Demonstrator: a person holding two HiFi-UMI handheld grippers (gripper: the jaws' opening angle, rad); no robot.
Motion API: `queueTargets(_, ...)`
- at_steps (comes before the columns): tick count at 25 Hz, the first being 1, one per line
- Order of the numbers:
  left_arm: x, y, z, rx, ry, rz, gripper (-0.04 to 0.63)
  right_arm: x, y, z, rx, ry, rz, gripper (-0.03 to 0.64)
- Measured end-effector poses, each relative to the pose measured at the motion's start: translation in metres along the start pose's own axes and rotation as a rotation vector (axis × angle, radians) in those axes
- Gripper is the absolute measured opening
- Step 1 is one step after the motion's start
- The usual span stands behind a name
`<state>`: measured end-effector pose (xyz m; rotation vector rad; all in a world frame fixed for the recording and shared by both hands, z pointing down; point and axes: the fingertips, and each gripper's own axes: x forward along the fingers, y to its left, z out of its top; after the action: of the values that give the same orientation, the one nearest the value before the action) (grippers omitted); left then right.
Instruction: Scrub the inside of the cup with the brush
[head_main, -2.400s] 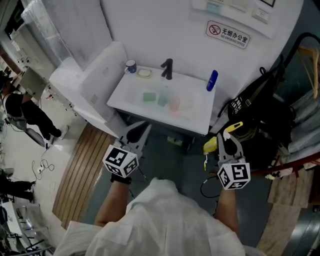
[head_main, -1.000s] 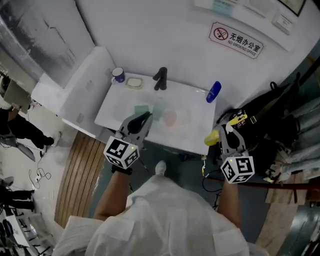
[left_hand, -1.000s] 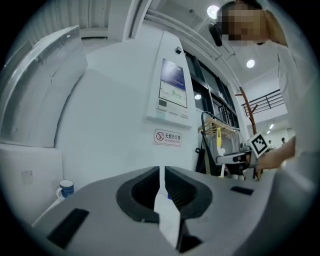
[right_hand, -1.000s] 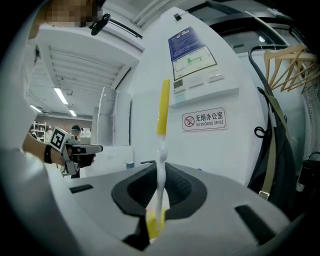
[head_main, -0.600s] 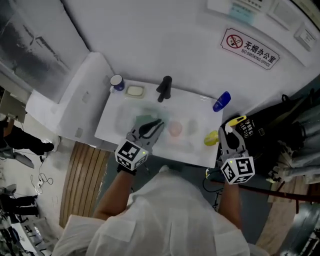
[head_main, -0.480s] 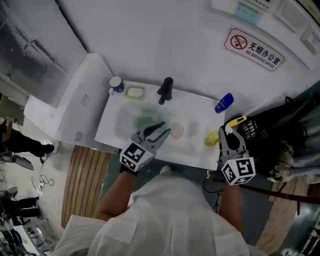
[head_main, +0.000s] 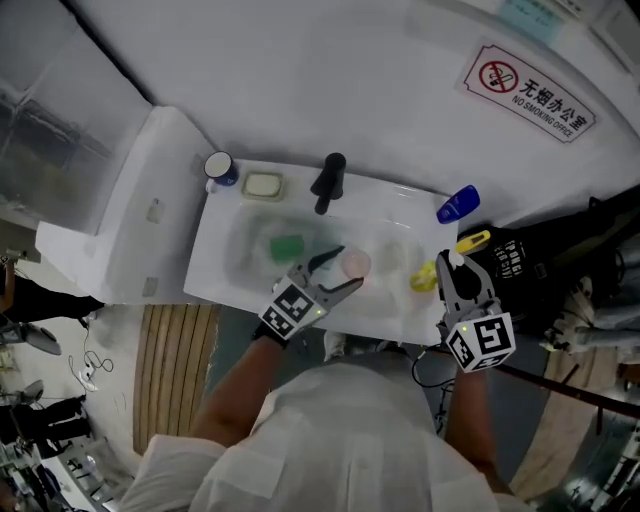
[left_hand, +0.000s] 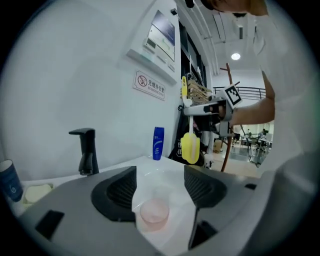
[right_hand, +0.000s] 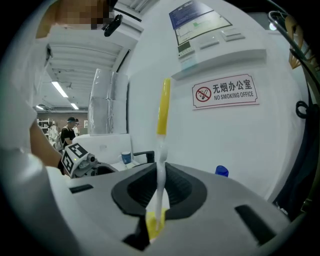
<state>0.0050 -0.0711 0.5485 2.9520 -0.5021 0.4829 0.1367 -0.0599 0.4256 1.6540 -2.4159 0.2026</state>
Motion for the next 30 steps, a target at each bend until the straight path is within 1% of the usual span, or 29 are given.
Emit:
queueTargets(4, 0.021, 0.003, -0.032, 0.032, 0.117, -0.033, 0.319, 0.011, -0.001, -0.006, -0.004, 0.028, 0.044, 0.028)
queueTargets(7, 0.038, 0.004, -0.06, 0.056, 0.213, -0.057, 0.338, 0.018, -0.004, -0.006, -0.012, 0.036, 0.068, 0.028)
queueTargets(13, 0.058, 0.002, -0.096, 0.042, 0.297, -0.102, 0.37, 0.025, -0.002, -0.014, -0.026, 0.071, 0.112, 0.028)
queueTargets(19, 0.074, 0.006, -0.127, 0.103, 0.408, -0.148, 0.387, 0.031, -0.001, -0.024, -0.024, 0.103, 0.14, 0.028)
queueTargets(21, 0.079, 0.006, -0.134, 0.113, 0.428, -0.165, 0.387, 0.032, 0.0, -0.026, -0.023, 0.109, 0.148, 0.028)
queueTargets(25, 0.089, 0.006, -0.146, 0.102, 0.44, -0.182, 0.388, 0.035, 0.001, -0.028, -0.025, 0.116, 0.163, 0.028)
queueTargets(28, 0.096, 0.004, -0.154, 0.123, 0.462, -0.196, 0.387, 0.036, -0.001, -0.031, -0.023, 0.12, 0.167, 0.028)
queueTargets(30, 0.101, 0.004, -0.155, 0.13, 0.462, -0.203, 0.387, 0.035, -0.003, -0.033, -0.019, 0.121, 0.165, 0.028)
